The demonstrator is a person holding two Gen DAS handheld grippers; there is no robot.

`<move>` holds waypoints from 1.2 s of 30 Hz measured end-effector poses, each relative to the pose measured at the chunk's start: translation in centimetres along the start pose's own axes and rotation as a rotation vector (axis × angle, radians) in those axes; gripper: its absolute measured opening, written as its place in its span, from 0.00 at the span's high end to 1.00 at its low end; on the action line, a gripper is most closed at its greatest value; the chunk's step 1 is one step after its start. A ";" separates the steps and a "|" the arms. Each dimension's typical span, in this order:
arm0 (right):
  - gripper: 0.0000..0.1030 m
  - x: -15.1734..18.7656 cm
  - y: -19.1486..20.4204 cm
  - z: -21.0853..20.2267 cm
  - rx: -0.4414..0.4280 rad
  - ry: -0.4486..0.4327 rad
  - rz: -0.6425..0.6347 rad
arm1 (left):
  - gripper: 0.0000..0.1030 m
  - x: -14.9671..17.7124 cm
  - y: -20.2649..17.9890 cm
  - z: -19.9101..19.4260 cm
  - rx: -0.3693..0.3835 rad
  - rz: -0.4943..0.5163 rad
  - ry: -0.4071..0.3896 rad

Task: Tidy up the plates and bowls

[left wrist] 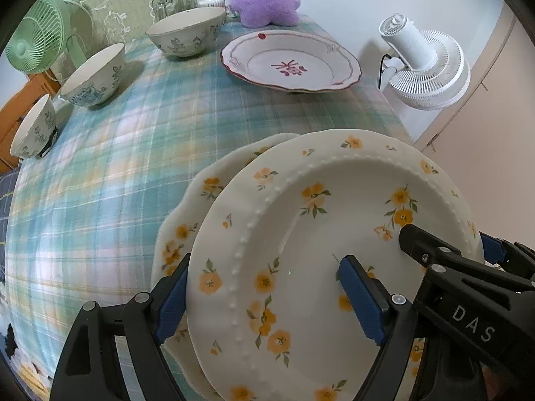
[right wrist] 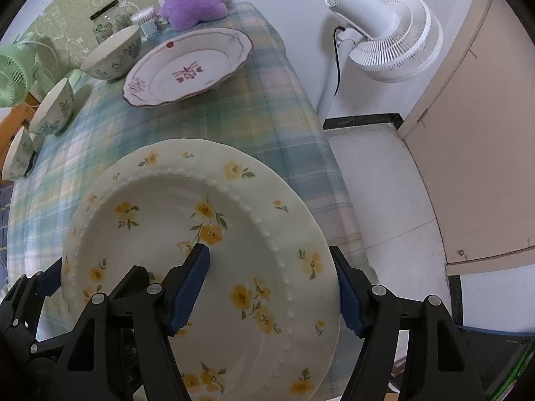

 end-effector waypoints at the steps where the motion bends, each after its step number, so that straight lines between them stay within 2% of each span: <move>1: 0.29 0.0 -0.2 0.2 -0.004 0.006 -0.002 | 0.17 -0.1 0.0 0.1 -0.003 -0.001 0.000; 26: 0.30 0.0 0.3 1.7 -0.048 0.040 -0.050 | 0.15 0.2 0.5 0.7 -0.087 -0.036 0.037; 30: 0.30 0.0 0.6 1.5 -0.053 0.041 -0.068 | 0.13 -0.1 0.3 0.2 -0.156 0.012 0.002; 36: 0.30 0.1 0.6 0.8 -0.042 0.031 -0.077 | 0.12 0.0 0.5 0.0 -0.130 0.010 0.006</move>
Point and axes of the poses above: each gripper's, at about its wrist camera, not at the fingertips, and z roughly the way its jaws point, y to its left, x to its underside, the point moved 10 cm from there along z, roughly the way its jaws point, and after that the axes turned 11 degrees about -x, right-handed, at the moved point
